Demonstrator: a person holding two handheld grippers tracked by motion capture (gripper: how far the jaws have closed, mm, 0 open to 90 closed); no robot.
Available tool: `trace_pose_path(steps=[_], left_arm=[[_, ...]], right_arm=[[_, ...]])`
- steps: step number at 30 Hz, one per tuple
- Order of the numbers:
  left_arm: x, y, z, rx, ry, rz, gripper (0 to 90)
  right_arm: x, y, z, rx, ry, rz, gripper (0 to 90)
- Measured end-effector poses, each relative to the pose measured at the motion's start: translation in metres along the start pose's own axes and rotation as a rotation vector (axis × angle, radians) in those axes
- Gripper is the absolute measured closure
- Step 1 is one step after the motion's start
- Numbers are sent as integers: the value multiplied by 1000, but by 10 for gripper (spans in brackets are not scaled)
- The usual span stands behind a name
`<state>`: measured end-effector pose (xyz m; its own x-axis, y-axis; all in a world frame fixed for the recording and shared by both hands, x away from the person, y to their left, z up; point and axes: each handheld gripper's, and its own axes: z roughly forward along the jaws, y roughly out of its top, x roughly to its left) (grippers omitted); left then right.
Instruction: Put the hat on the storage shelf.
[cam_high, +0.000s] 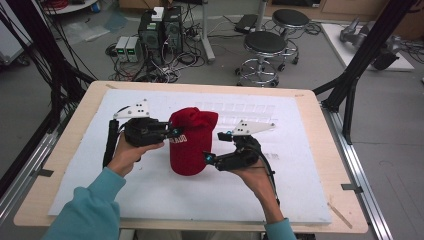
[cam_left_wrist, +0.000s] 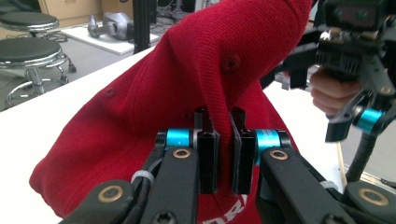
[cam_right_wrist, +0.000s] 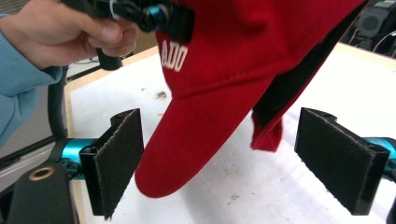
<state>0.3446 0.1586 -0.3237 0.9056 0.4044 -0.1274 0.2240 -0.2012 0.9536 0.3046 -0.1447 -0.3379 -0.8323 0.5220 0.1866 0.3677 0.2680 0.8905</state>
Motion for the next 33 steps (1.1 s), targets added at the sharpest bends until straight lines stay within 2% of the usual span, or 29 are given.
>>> trace_pose_path(steps=[4,9,10,12,15,16,17,23,25,28,33], left_arm=[[0,5,-2,-7,7,11,838],[-3,9,-2,-27,3,19,838],[-3,9,-2,-27,3,19,838],[-4,9,-1,-27,-3,22,838],[-5,9,0,-32,-7,23,838],[-5,9,1,-35,-6,25,838],[-6,9,1,-36,-10,26,838],[-6,9,1,-54,-17,23,839],[-6,9,0,-61,-22,18,840],[-6,10,0,-67,-23,18,840],[-5,10,-1,-66,-30,23,837]], right_arm=[[1,0,5,24,15,6,167],[0,0,7,39,42,21,317],[0,0,7,39,42,21,317],[-2,0,8,37,73,47,451],[-3,0,8,36,101,62,558],[-3,0,8,36,101,62,558],[-4,0,8,35,121,74,624],[-10,-1,7,21,202,137,732],[-11,-1,7,18,204,136,777],[-10,-1,8,23,232,135,843],[-9,-1,9,18,252,131,855]])
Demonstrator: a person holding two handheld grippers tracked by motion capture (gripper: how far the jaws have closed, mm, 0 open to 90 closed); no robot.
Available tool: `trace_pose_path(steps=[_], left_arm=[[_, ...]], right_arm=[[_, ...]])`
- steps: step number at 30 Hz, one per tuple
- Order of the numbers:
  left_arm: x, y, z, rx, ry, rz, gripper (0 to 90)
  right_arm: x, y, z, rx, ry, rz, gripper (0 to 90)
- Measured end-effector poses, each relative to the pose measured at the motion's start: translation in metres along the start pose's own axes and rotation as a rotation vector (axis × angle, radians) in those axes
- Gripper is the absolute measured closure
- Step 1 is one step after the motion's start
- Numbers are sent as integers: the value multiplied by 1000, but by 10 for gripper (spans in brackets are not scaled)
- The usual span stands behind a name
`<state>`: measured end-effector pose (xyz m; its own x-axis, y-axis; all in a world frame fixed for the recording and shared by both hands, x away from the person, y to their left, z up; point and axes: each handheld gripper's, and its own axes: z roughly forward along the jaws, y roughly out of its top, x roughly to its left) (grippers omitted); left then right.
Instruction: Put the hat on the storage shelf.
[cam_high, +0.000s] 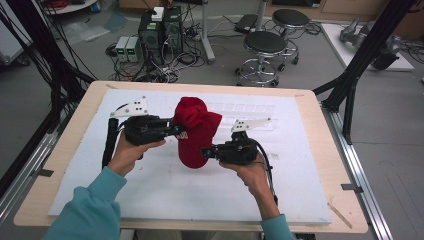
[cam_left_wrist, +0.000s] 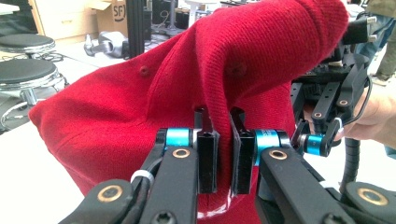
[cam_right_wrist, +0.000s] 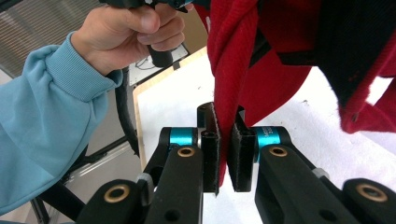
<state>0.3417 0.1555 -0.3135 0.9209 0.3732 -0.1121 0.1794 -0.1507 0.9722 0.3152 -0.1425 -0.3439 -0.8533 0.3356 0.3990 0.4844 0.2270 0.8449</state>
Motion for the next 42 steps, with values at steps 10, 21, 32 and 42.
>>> trace_pose_path(steps=[10,21,32,42], left_arm=[[3,0,-3,-23,-1,-24,716],[12,1,-12,-13,127,-96,185],[18,-22,-31,39,182,-44,164],[17,-76,-51,75,252,-21,164]], right_arm=[[6,1,-2,-28,-51,-69,860],[4,5,-15,-137,-183,-120,860],[-15,8,-24,-231,-380,-163,860],[-40,10,-23,-297,-483,-189,859]])
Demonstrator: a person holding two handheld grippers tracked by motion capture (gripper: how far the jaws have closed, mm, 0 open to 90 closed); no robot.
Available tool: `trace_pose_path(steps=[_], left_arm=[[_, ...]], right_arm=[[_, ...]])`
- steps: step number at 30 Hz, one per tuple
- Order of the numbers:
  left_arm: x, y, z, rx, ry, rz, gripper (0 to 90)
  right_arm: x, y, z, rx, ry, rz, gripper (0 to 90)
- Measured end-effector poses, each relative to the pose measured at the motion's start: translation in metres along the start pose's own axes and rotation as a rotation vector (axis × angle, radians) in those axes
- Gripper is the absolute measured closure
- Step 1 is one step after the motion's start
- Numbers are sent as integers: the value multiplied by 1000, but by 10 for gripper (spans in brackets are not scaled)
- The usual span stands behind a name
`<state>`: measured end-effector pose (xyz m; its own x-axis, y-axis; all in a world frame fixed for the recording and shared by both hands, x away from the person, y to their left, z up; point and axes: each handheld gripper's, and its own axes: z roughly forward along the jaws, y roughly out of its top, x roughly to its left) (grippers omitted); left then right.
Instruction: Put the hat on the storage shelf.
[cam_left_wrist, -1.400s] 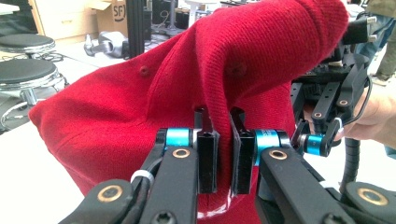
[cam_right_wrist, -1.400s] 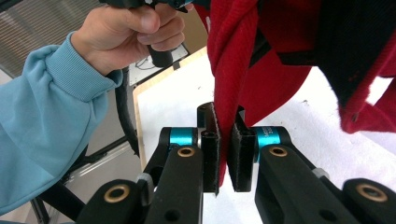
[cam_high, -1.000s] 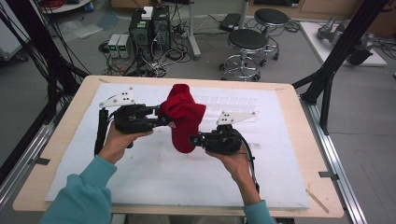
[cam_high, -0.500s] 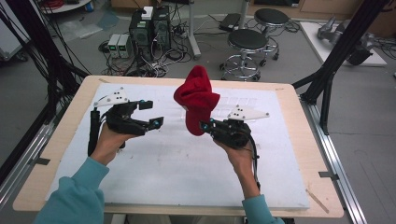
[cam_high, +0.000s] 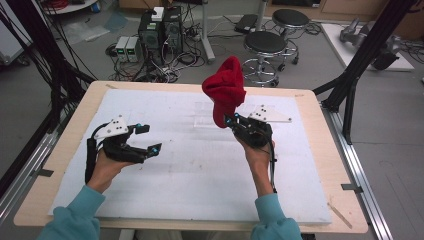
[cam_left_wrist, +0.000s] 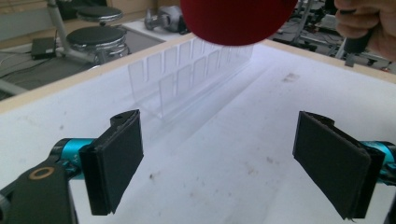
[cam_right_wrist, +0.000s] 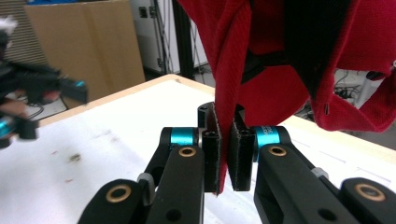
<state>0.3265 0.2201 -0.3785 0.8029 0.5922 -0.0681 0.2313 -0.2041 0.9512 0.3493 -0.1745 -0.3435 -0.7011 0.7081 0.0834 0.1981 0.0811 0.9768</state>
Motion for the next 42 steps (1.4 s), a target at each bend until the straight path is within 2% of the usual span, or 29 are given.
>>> trace_pose_path(steps=[1,3,6,7,10,13,18,21,24,27,33,36,38,42], left_arm=[[0,0,0,0,0,0,164],[4,-15,-5,14,20,-22,164],[6,-24,-11,10,33,-42,164],[7,-34,-16,9,46,-56,164],[7,-43,-22,8,71,-58,164],[7,-55,-32,-19,86,-80,163],[8,-72,-43,-30,103,-91,163],[8,-77,-45,-34,103,-113,162],[9,-80,-47,-37,100,-123,162],[10,-82,-46,-39,100,-134,163],[11,-86,-46,-38,100,-139,163],[11,-87,-47,-51,104,-150,162],[11,-88,-48,-55,104,-152,162],[11,-88,-47,-54,103,-147,163]], right_arm=[[-2,-1,2,1,-11,-3,859],[-6,-3,6,-1,-19,-3,859],[-10,-5,14,5,-37,-15,859],[-11,-6,17,7,-42,-14,859],[-16,-7,26,11,-53,-26,859],[-21,-8,35,11,-65,-37,858],[-26,-14,46,21,-77,-61,858],[-29,-18,51,26,-77,-70,858],[-33,-21,55,13,-71,-48,858],[-35,-23,58,16,-70,-48,858],[-39,-22,64,21,-59,-41,859],[-40,-22,67,24,-56,-20,858],[-42,-22,67,30,-54,-4,859],[-42,-20,65,43,-51,-4,858]])
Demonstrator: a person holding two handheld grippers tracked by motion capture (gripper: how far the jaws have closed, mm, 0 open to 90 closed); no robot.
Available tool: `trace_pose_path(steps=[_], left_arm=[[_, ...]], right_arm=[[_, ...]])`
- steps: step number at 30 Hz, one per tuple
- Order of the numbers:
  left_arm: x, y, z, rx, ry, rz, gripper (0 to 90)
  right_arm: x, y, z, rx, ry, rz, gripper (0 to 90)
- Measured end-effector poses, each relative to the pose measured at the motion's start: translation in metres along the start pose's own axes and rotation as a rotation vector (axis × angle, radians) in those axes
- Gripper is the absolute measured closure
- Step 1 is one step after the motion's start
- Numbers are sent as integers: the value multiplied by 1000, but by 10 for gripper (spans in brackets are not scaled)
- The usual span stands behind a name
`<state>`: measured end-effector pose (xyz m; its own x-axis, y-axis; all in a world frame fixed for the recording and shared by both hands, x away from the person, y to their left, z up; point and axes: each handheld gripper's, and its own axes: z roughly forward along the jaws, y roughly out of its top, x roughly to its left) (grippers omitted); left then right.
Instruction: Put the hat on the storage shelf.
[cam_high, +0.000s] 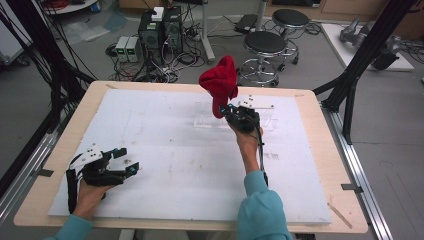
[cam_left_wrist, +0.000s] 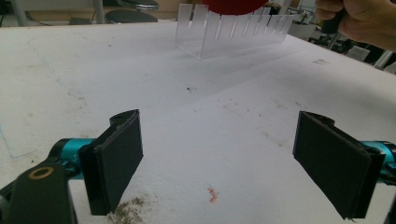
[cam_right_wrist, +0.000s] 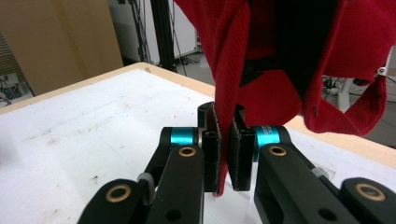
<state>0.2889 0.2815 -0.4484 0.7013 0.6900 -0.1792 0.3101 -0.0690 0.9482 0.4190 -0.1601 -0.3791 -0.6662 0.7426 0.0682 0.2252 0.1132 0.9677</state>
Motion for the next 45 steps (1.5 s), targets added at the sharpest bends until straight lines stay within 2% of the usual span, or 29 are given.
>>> trace_pose_path(steps=[5,8,13,17,23,28,31,33,38,41,44,45], left_arm=[[0,0,0,-1,3,0,163],[0,0,0,-1,2,-2,162],[0,0,0,-1,1,-3,163],[1,0,0,-4,1,-6,163],[1,0,0,-4,0,-8,163],[1,0,0,-5,-2,-4,163],[1,0,0,-7,-2,-3,163],[1,0,-1,-6,-2,-5,163],[1,0,-1,-7,-4,-5,163],[0,-1,-1,-9,-4,-4,163],[0,-1,-1,-10,-5,-1,164],[0,-1,-1,-12,-5,-1,164]], right_arm=[[-6,-1,0,-7,10,58,858],[-7,-2,1,-12,11,68,858],[-4,2,3,10,10,56,858],[-3,2,4,15,9,70,858],[-1,3,5,23,7,57,858],[0,3,5,33,-3,66,858],[1,3,6,47,-4,54,857],[4,1,9,84,-6,36,857],[3,0,10,81,-5,34,857],[1,-2,12,90,-4,60,857],[0,-3,13,100,-4,67,856],[-2,-6,14,125,-3,82,856]])
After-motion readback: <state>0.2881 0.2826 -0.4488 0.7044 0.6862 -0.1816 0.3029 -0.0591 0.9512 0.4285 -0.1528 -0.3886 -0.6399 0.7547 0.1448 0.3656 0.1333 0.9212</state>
